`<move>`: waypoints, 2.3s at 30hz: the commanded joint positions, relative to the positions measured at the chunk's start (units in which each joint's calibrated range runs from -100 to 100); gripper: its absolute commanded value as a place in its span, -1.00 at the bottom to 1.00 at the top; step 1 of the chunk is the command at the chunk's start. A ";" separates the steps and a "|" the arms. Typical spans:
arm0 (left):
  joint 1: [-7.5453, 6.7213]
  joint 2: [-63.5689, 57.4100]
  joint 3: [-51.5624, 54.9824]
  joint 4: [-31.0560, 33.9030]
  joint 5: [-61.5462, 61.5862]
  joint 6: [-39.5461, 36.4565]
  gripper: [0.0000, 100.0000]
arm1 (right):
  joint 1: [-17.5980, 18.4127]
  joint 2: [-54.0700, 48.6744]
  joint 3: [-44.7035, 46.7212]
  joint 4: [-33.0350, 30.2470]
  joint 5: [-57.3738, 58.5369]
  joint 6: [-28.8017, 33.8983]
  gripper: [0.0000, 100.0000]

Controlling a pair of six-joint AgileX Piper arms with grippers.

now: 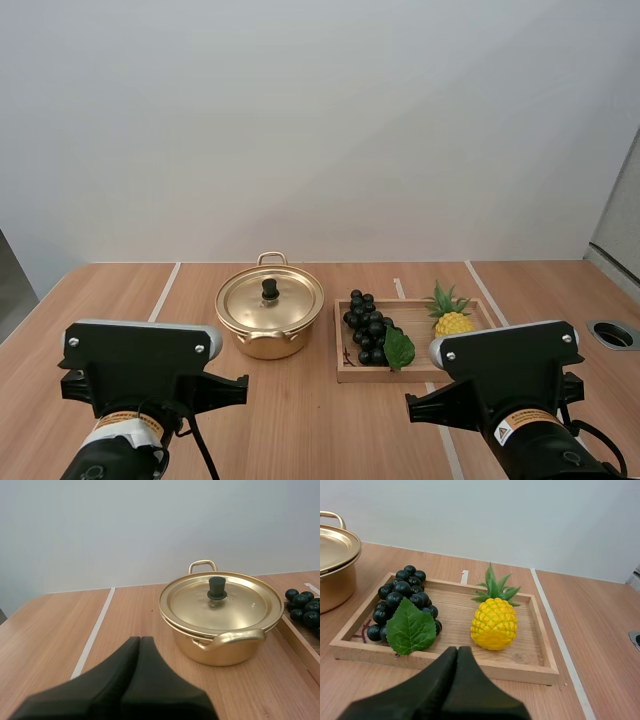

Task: Open the pot, put the pineapple inside, and close it

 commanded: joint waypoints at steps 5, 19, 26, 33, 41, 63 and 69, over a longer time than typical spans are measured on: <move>-1.16 -0.28 0.14 -0.05 -1.94 -2.52 -1.00 | 5.21 -0.38 0.00 1.07 -5.83 -0.34 -1.00; -2.88 -0.28 0.14 -0.05 -1.94 -2.52 -1.00 | 1.86 -0.38 0.00 1.07 -5.83 -0.34 -1.00; -1.60 -0.28 0.14 -0.05 -1.94 -2.52 -1.00 | 1.76 -0.38 0.00 1.07 -5.83 -0.34 -1.00; -1.61 -0.28 0.14 -0.22 -2.10 -2.56 -1.00 | 1.76 -0.38 0.00 1.33 -5.83 -0.34 -1.00; -1.37 -0.28 0.14 -0.03 -2.15 -2.56 -1.00 | 1.76 -0.38 0.00 6.19 -5.83 -0.34 -1.00; -1.37 -0.28 0.14 -0.03 -3.73 -2.47 -1.00 | 1.76 -0.38 0.00 5.32 -9.41 -0.34 -1.00; -1.37 -0.28 0.14 8.18 -22.12 -2.37 -1.00 | 1.76 -0.38 0.00 -1.55 -46.18 -0.34 -1.00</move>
